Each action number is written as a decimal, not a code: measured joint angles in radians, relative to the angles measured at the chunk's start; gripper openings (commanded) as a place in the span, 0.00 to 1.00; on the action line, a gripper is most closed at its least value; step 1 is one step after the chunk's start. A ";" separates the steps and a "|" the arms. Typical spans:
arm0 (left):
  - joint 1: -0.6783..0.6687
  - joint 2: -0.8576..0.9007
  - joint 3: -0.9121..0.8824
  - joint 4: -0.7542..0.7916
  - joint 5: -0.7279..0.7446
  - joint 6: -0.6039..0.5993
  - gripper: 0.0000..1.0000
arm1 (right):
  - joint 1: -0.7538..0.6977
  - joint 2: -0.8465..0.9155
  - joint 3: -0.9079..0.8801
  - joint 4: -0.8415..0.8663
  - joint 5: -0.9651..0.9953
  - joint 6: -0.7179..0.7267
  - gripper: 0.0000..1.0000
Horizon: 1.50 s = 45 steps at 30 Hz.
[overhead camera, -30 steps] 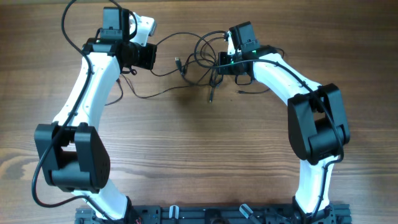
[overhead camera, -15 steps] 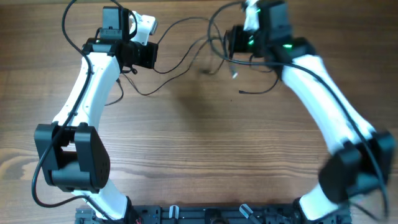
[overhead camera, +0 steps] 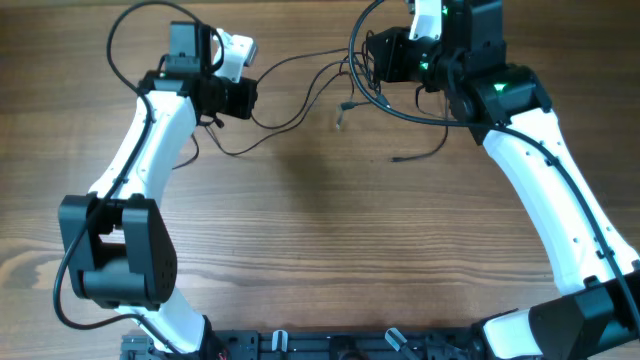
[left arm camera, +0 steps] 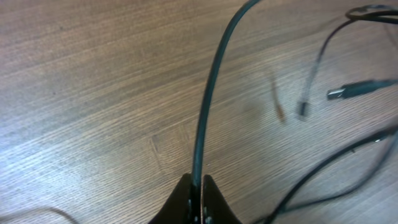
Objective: Untangle cables
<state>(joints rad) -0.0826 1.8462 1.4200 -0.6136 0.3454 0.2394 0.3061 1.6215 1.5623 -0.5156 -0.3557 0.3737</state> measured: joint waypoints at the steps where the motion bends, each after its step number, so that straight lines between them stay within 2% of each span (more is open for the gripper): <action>1: 0.001 0.000 -0.013 0.014 -0.002 0.000 0.05 | -0.005 0.000 0.000 -0.006 0.000 0.001 0.04; 5: 0.005 0.003 -0.072 0.078 -0.037 -0.003 0.04 | -0.044 0.000 0.021 -0.066 -0.002 0.008 0.05; 11: 0.048 0.005 -0.105 0.104 -0.118 -0.003 0.04 | -0.161 0.000 0.128 -0.245 0.030 -0.005 0.04; 17: 0.142 0.005 -0.105 0.106 -0.159 -0.003 0.05 | -0.248 0.000 0.228 -0.426 0.150 -0.043 0.04; 25: 0.239 0.005 -0.105 0.099 -0.181 -0.003 0.06 | -0.416 0.000 0.243 -0.550 0.316 -0.101 0.04; 27: 0.237 0.005 -0.105 0.099 -0.164 -0.003 0.10 | -0.432 0.000 0.243 -0.554 0.334 -0.111 0.04; 29: 0.229 0.006 -0.105 0.098 -0.146 -0.002 0.21 | -0.434 0.000 0.243 -0.554 0.340 -0.118 0.04; 40: 0.103 0.005 -0.105 0.087 -0.119 -0.010 0.23 | -0.426 0.008 0.243 -0.554 0.292 -0.144 0.04; 45: 0.014 0.006 -0.105 0.087 -0.112 -0.010 0.33 | -0.386 0.019 0.237 -0.545 0.274 -0.145 0.05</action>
<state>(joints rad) -0.0681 1.8519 1.3151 -0.5262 0.2333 0.2291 -0.0799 1.6405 1.7996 -1.0603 -0.0814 0.2287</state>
